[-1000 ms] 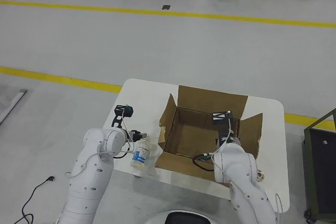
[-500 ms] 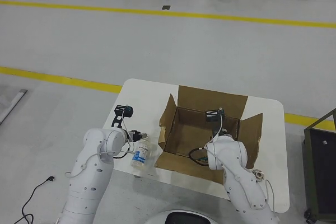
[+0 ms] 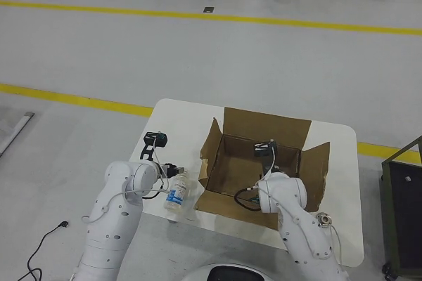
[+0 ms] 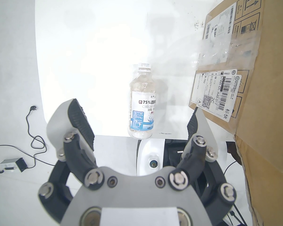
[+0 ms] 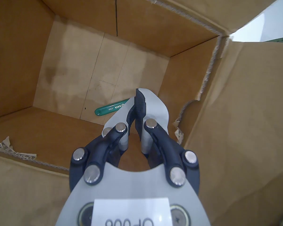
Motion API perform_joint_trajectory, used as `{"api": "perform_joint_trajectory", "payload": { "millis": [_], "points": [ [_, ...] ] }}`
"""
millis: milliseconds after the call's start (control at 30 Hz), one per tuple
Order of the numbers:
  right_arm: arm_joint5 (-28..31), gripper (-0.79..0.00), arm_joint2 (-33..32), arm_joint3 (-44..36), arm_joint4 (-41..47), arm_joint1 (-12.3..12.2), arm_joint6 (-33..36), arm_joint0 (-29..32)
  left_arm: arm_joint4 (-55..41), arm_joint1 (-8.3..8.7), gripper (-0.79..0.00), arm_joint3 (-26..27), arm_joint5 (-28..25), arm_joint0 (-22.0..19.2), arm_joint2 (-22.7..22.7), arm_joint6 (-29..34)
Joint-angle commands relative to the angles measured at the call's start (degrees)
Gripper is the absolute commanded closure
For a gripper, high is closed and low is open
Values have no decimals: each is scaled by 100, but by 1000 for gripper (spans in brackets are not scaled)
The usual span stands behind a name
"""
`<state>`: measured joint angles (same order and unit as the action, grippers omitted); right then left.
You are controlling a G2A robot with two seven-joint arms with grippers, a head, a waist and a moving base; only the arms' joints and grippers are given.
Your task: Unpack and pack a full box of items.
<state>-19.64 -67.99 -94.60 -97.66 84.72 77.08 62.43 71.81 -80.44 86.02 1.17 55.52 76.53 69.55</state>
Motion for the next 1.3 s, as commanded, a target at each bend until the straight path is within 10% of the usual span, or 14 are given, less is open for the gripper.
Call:
{"api": "perform_joint_trajectory", "payload": {
  "millis": [0,400,1133,1267],
  "points": [
    [-248,0,-15,286,310,53,133,-158,0,0,-785,0,0,0,0,0],
    [-1972,0,-757,1668,1649,458,-1214,-239,0,0,-785,0,0,0,0,0],
    [-2191,0,-813,3090,1767,793,-1433,-695,0,0,-785,0,0,0,0,0],
    [-2259,-283,-858,3616,1729,946,-1501,-991,0,0,-785,0,0,0,0,0]
  ]
}}
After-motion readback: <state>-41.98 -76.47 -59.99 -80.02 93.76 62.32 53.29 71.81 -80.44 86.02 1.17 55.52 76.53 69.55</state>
